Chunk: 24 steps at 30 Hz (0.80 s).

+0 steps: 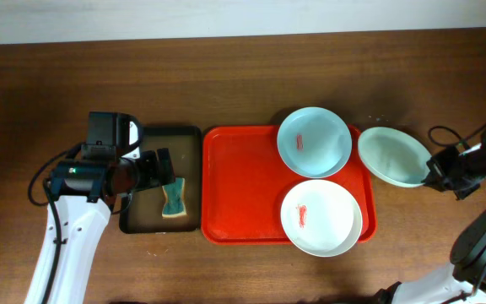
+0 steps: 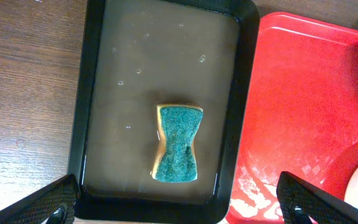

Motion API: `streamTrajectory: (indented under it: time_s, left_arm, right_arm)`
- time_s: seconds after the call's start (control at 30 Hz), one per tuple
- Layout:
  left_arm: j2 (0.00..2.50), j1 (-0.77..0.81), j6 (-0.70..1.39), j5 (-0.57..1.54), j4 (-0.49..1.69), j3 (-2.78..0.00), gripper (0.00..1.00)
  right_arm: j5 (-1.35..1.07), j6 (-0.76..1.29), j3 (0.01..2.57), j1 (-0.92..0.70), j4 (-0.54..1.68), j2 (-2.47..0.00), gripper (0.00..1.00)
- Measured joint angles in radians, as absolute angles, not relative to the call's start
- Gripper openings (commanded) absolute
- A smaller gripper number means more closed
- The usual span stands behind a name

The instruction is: Clean dirty plates on tray and stack at the side

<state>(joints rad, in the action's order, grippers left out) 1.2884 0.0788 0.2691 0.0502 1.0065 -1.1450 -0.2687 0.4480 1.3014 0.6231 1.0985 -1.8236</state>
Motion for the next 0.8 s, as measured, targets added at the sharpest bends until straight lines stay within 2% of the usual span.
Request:
streamTrajectory:
  time_s: [0.27,0.4,0.5,0.6,0.67,0.7,0.8]
  left_arm:
    - [1.288,0.079,0.269,0.050,1.006,-1.145,0.99]
    - [1.288,0.079,0.269,0.050,1.007,-1.145,0.99]
    - [1.288,0.079,0.269,0.050,1.007,-1.145,0.99]
    - [1.288,0.079,0.269,0.050,1.007,-1.145,0.99]
    - [1.288,0.079,0.269,0.050,1.007,-1.145,0.99]
    - [1.288,0.079,0.269,0.050,1.006,-1.145,0.99]
    - [1.288,0.079,0.269,0.050,1.007,-1.145,0.99]
  right_arm:
    - [-0.130,0.441,1.193,0.654,0.983,-1.820,0.04]
    - [-0.119,0.442,1.193,0.654,0.949,-1.820,0.10]
    - [-0.110,0.439,1.193,0.654,0.936,-1.820,0.31]
    - [-0.105,0.406,1.193,0.654,0.934,-1.820,0.62]
    - [-0.140,0.360,1.193,0.654,0.951,-1.820,0.75]
    - [-0.176,0.313,1.193,0.654,0.960,-1.820,0.78]
    - [-0.290,0.208,1.193,0.650,0.984,-1.820,0.77]
